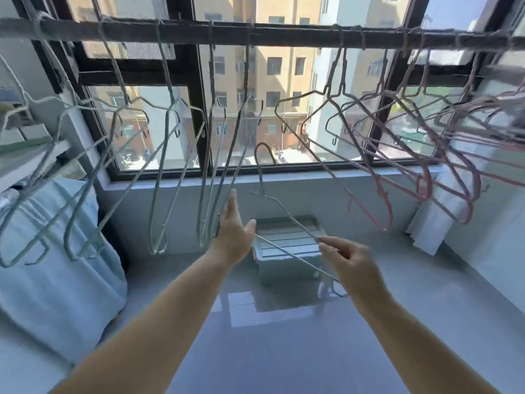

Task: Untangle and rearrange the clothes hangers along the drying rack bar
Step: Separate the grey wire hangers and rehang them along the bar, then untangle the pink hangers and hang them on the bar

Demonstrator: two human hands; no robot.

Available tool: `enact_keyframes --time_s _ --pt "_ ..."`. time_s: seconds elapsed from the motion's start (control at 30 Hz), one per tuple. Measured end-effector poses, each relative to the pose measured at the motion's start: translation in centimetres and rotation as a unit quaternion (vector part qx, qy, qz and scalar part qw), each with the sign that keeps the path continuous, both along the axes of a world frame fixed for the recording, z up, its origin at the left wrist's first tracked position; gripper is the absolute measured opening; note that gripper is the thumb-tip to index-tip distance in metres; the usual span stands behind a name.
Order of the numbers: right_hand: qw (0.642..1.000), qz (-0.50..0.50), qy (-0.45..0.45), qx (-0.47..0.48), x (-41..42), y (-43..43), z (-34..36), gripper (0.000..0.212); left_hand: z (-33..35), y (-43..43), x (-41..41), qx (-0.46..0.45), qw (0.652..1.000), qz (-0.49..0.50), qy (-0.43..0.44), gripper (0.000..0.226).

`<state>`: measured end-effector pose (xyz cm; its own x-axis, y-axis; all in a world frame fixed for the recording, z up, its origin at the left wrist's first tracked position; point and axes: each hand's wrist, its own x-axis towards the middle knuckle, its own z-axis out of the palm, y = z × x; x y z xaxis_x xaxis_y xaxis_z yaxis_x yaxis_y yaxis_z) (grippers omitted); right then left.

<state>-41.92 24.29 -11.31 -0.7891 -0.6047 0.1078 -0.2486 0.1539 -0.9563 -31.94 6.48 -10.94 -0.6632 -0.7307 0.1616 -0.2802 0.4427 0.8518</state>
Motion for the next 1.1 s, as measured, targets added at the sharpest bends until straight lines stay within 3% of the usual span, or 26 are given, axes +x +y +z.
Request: enact_keyframes --time_s 0.1,0.2,0.27,0.37,0.5,0.57,0.67,0.73,0.87,0.97,1.1 --pt "0.999 0.002 0.035 0.014 -0.8 3.3 -0.2 0.019 0.2 -1.2 0.4 -0.026 0.999 -0.025 -0.029 0.067" --pt "0.997 -0.018 0.063 0.026 -1.9 5.8 0.1 0.017 -0.2 -2.4 0.9 -0.056 0.990 -0.092 -0.094 0.036" --pt "0.996 -0.035 0.076 0.026 -2.7 7.1 0.1 0.009 -0.3 -2.3 1.3 -0.016 0.985 -0.144 -0.095 0.014" --pt "0.983 -0.102 0.135 0.066 -3.9 8.0 -0.6 0.001 -0.1 -0.9 2.2 0.036 0.978 -0.187 -0.087 0.021" --pt "0.916 -0.185 0.253 0.249 -4.3 7.5 -2.6 0.051 -0.4 0.1 3.2 0.044 0.976 -0.194 -0.086 0.026" --pt "0.914 -0.164 0.251 0.274 -2.6 7.0 -3.3 0.060 -0.4 0.3 3.7 0.059 0.975 -0.197 -0.084 0.024" --pt "0.932 -0.110 0.230 0.256 1.8 5.9 -4.1 0.048 -0.3 0.7 4.6 0.123 0.970 -0.198 -0.072 0.024" --pt "0.949 -0.040 0.205 0.238 5.3 4.8 -4.1 0.037 -0.5 1.3 4.9 0.172 0.967 -0.179 -0.051 0.026" --pt "0.969 0.101 0.119 0.189 12.7 2.0 -3.2 0.033 -0.7 3.0 4.3 0.274 0.949 -0.153 0.031 0.027" --pt "0.976 0.119 0.062 0.172 16.9 0.5 -2.4 0.042 0.0 4.1 3.3 0.294 0.947 -0.107 0.078 0.030" --pt "0.984 0.073 0.063 0.152 18.0 -0.2 -2.0 0.039 1.9 5.0 2.4 0.274 0.953 -0.073 0.106 0.028"
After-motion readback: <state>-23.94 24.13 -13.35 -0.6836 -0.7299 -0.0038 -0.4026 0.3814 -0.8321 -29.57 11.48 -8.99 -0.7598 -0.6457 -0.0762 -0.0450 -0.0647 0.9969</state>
